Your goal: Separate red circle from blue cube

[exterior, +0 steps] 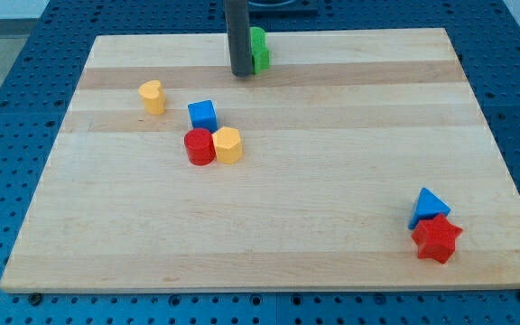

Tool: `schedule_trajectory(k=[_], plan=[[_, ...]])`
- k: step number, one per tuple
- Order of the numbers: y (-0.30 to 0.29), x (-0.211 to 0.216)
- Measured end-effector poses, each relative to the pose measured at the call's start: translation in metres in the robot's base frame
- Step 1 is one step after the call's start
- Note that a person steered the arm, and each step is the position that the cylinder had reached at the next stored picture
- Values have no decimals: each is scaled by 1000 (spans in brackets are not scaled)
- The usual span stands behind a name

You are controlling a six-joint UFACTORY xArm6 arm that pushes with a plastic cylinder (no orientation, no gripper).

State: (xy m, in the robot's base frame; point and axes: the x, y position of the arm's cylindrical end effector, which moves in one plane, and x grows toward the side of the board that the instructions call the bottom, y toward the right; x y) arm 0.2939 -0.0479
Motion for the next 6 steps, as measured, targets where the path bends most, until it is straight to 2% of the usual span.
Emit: schedule_trajectory(k=[2, 5, 6], plan=[[-66, 20], [-152, 111], [-138, 134]])
